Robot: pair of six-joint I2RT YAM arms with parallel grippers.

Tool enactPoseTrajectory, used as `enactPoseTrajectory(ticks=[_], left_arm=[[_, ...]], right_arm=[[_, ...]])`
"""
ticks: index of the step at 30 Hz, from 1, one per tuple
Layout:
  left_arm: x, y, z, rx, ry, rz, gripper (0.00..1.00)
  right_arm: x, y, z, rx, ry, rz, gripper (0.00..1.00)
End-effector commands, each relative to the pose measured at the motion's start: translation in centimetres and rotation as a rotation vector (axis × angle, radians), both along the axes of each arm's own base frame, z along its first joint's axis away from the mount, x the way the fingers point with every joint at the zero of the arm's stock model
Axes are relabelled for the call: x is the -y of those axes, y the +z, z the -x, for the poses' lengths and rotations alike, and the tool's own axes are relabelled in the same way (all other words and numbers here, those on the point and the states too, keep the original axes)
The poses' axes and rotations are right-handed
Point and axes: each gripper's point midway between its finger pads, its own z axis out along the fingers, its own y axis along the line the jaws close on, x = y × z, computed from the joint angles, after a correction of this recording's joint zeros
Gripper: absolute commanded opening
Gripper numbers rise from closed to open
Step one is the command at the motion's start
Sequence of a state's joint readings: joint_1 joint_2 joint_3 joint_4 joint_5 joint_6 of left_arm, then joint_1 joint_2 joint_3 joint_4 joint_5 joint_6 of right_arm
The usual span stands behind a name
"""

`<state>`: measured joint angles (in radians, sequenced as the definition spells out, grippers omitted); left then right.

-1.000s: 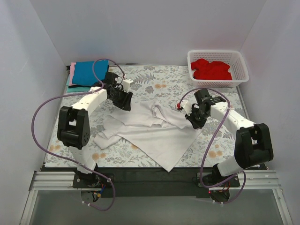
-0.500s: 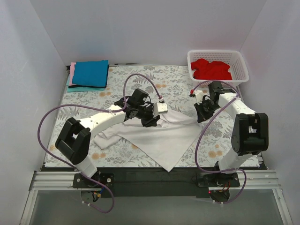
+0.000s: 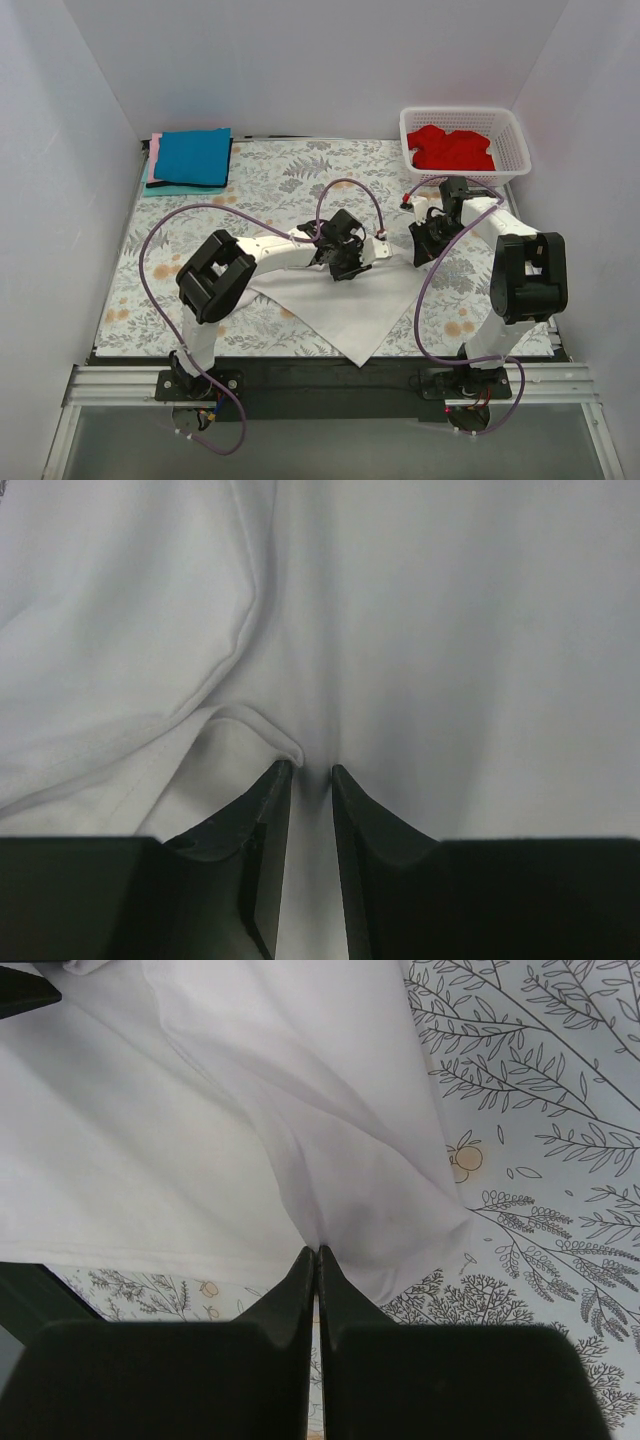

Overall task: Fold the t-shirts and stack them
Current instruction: Flatten the tshirt out

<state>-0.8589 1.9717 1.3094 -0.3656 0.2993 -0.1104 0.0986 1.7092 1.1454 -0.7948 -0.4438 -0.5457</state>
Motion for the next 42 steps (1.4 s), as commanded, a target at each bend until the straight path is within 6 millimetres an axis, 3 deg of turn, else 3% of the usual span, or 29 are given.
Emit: enactPoseTrajectory(ticks=[1, 10, 22, 31, 42], left_arm=[[0.3, 1.4, -1.7, 0.06, 0.028, 0.005, 0.23], [1.0, 4.8, -1.9, 0.107, 0.006, 0.071, 0.22], [0.2, 2.0, -3.4, 0.094, 0.016, 0.007, 0.18], [0.0, 1.5, -1.8, 0.047, -0.042, 0.005, 0.22], [0.2, -0.1, -2.2, 0.049, -0.047, -0.03, 0.23]], right_arm=[[-0.5, 0.3, 0.4, -0.019, 0.002, -0.031, 0.01], [-0.3, 0.2, 0.5, -0.021, 0.006, -0.026, 0.01], [-0.2, 0.0, 0.6, -0.025, 0.009, -0.022, 0.01], [0.0, -0.1, 0.6, -0.028, 0.008, -0.018, 0.01], [0.1, -0.7, 0.7, -0.049, 0.003, -0.019, 0.01]])
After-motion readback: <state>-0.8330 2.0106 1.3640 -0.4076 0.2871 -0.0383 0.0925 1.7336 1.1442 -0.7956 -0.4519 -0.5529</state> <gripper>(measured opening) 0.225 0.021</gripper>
